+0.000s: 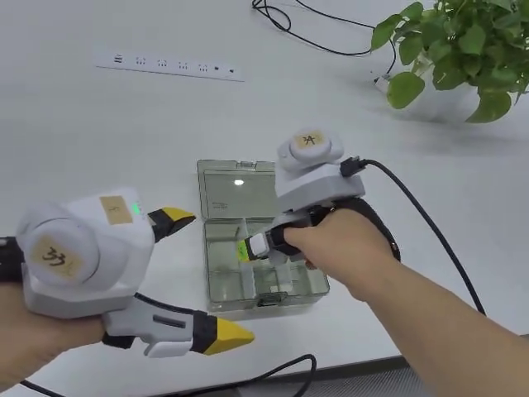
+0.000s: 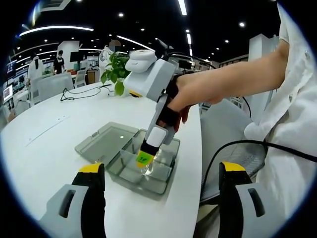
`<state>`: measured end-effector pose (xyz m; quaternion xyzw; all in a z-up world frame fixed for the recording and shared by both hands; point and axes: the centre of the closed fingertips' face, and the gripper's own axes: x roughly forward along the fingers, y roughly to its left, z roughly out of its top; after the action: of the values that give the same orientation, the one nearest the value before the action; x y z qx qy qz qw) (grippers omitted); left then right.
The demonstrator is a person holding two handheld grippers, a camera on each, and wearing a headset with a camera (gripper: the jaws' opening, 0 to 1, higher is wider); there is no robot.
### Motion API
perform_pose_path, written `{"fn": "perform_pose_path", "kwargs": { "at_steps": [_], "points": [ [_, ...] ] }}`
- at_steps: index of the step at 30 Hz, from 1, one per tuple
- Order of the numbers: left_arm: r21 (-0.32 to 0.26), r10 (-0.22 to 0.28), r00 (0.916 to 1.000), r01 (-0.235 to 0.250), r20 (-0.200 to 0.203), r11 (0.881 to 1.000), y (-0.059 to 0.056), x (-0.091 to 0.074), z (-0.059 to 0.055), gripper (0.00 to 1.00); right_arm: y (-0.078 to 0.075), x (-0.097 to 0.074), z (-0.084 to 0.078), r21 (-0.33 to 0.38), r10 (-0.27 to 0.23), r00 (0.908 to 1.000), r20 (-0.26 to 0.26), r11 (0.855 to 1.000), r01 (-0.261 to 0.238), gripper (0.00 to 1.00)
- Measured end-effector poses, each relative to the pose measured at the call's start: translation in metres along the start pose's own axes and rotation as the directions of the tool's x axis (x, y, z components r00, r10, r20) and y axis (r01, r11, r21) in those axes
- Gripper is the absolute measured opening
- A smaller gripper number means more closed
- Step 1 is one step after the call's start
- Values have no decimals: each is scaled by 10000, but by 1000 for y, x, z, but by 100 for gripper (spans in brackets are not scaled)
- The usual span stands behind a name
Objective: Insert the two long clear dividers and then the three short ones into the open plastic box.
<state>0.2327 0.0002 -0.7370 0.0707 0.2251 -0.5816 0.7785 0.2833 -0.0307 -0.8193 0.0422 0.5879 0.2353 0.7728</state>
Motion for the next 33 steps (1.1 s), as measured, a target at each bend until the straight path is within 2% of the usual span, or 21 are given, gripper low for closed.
{"fn": "perform_pose_path", "kwargs": {
  "at_steps": [6, 11, 17, 24, 33],
  "points": [
    [-45, 72, 10000, -72, -15, 10000, 0, 0, 1, 98, 0, 3, -1, 398, 355, 9992, 171, 9986, -361, 10],
    [-95, 212, 9998, -212, -54, 9997, 0, -2, 1, 97, 1, 2, -2, 255, 559, 9979, 318, 9981, -567, 11],
    [-182, 383, 9992, -385, -95, 9991, 1, -4, 0, 97, 4, -5, 1, 223, 1125, 9911, 711, 9932, -1143, 12],
    [-247, 544, 9985, -546, -82, 9982, 0, -5, 3, 97, 8, -19, 10, 229, 1664, 9769, 1340, 9850, -1709, 14],
    [-384, 811, 9967, -813, -61, 9960, 2, -8, 5, 98, 14, -43, 24, -314, 2290, 9461, 2291, 9732, -2279, 21]
  ]
}}
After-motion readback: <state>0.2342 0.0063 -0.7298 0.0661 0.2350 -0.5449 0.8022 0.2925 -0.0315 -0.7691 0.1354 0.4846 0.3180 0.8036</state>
